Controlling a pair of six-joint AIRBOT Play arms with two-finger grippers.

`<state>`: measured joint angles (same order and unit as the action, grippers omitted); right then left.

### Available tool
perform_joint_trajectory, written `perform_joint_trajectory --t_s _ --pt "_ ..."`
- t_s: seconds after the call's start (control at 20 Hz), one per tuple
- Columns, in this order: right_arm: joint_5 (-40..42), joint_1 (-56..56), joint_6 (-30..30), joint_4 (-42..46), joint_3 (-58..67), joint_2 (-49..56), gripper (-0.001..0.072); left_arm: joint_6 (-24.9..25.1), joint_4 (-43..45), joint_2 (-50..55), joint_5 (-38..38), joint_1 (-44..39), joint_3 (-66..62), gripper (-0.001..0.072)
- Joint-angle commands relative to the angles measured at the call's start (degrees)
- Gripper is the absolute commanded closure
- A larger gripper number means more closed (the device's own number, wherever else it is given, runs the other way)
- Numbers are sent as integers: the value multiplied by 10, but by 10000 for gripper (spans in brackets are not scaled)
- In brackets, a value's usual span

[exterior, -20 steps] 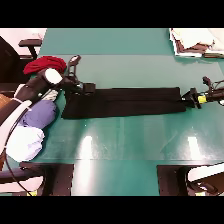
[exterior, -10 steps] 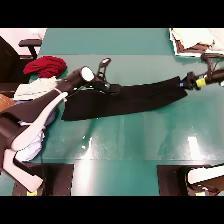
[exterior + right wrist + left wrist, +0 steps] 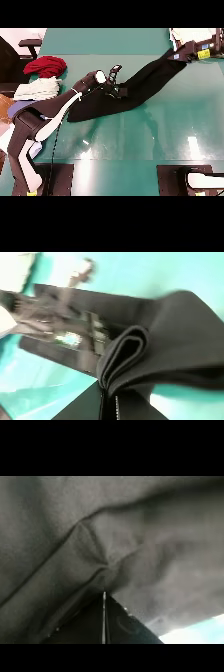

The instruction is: Fold the shirts.

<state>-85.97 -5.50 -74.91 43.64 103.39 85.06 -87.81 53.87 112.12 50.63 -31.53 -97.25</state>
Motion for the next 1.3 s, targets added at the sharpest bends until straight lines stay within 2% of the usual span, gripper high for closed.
perform_joint_trajectory --t_s 0.0,0.15,0.25,0.5,0.6,0.65,0.7,0.75,0.85,0.95,1.15,1.25 --pt "12 -65 -7 -6 33 -5 691 -3 2 3 7 -1 -16 686" --pt "41 -113 -7 -6 33 -4 691 -3 31 0 65 11 -78 686" --pt "60 -149 -7 -6 33 -4 691 -3 90 -29 116 42 -118 686" --pt "144 -271 -3 -23 34 41 690 -3 202 -181 189 186 -174 685" --pt "201 -334 50 -83 34 86 681 -3 211 -250 189 251 -176 685" --pt "236 -363 76 -113 34 109 552 -3 212 -277 191 277 -176 685" --pt "270 -393 111 -141 34 133 461 -3 212 -303 194 303 -176 685" --pt "290 -416 148 -157 34 152 433 -3 211 -322 198 322 -176 685" --pt "282 -438 162 -151 34 177 419 -2 211 -349 209 349 -176 685" --pt "237 -421 140 -118 34 182 421 -2 214 -361 221 358 -176 685" --pt "113 -312 64 -31 17 177 421 -2 207 -361 240 358 -176 685" --pt "97 -240 57 -28 -37 158 422 -2 207 -361 247 358 -176 685"
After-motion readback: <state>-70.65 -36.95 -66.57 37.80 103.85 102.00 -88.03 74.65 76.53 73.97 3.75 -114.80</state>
